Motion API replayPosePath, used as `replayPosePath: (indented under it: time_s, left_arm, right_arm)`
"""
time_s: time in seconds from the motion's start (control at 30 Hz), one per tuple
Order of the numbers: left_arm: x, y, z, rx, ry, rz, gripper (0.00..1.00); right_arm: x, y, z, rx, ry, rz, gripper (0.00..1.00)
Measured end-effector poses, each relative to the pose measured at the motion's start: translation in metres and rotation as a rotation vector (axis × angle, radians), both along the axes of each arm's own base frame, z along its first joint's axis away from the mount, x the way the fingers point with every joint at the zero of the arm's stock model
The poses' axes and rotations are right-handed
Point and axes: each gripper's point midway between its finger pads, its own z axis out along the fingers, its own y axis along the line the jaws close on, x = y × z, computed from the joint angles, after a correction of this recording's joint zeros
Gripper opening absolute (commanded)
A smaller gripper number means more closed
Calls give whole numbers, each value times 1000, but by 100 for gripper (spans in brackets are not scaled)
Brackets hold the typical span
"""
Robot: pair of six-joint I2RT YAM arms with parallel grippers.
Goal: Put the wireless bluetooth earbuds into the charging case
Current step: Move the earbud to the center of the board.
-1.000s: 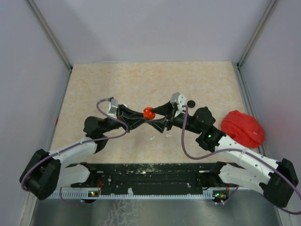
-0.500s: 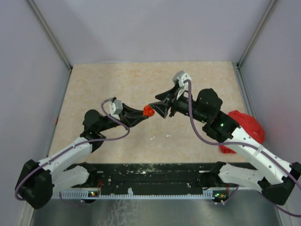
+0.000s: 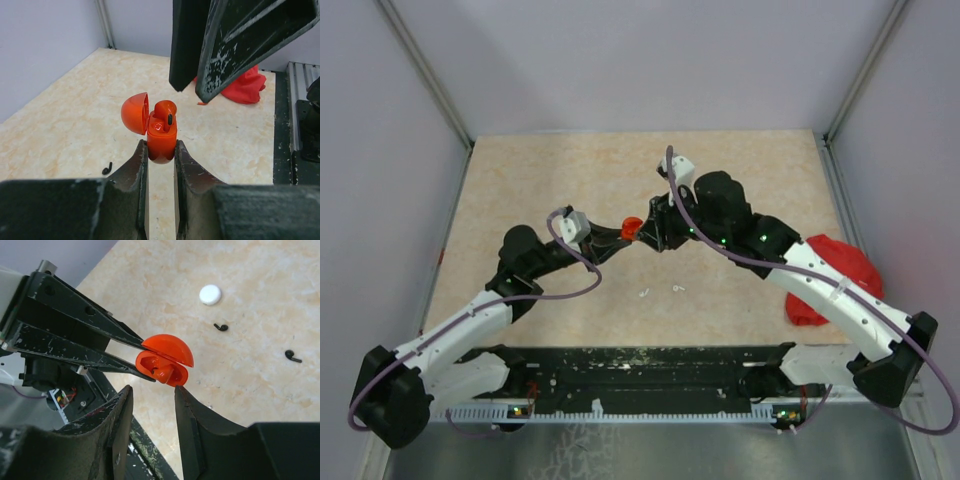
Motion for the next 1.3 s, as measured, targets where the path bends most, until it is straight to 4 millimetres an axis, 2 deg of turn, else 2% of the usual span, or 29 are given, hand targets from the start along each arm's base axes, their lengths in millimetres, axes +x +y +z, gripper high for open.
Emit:
replayPosePath:
  time_s: [0.23, 0.77, 1.3]
  left_arm:
    - [1, 1, 0, 2, -5, 8, 1]
    - [-9, -6, -8, 19, 15, -67, 1]
    - [-29, -15, -20, 39, 68, -206, 1]
  right_arm:
    - [2, 6, -18, -21, 77, -11, 34]
    - [3, 10, -16, -5, 78, 2, 27]
    - [-14, 17, -18, -24, 43, 152, 24]
